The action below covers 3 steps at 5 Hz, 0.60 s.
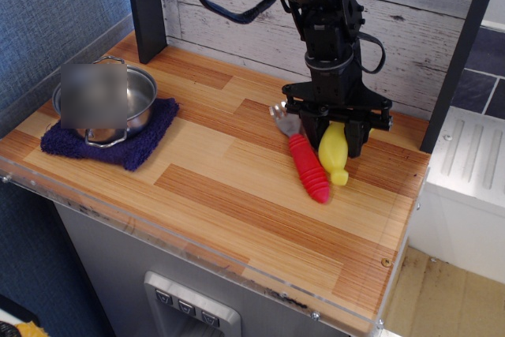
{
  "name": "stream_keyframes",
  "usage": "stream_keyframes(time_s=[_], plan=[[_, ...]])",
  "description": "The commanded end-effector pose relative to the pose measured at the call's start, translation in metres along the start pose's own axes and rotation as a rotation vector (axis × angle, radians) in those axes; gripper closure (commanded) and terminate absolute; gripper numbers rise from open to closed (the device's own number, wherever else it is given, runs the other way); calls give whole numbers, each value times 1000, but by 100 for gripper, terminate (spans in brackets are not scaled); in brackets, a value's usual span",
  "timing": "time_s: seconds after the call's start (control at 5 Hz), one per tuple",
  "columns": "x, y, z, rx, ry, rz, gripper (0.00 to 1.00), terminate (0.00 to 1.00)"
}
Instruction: Place the banana inside the pot
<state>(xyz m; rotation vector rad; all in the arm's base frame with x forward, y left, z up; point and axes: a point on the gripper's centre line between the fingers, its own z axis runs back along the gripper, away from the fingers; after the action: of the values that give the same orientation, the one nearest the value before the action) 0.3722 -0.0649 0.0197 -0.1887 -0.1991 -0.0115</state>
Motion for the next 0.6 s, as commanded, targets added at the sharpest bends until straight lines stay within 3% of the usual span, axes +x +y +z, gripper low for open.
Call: stream_keyframes(time_s=[0.0,0.4], plan=[[18,-11,76,-24,-168,-2,100,0],[8,10,133,4,-218,37,100,0]])
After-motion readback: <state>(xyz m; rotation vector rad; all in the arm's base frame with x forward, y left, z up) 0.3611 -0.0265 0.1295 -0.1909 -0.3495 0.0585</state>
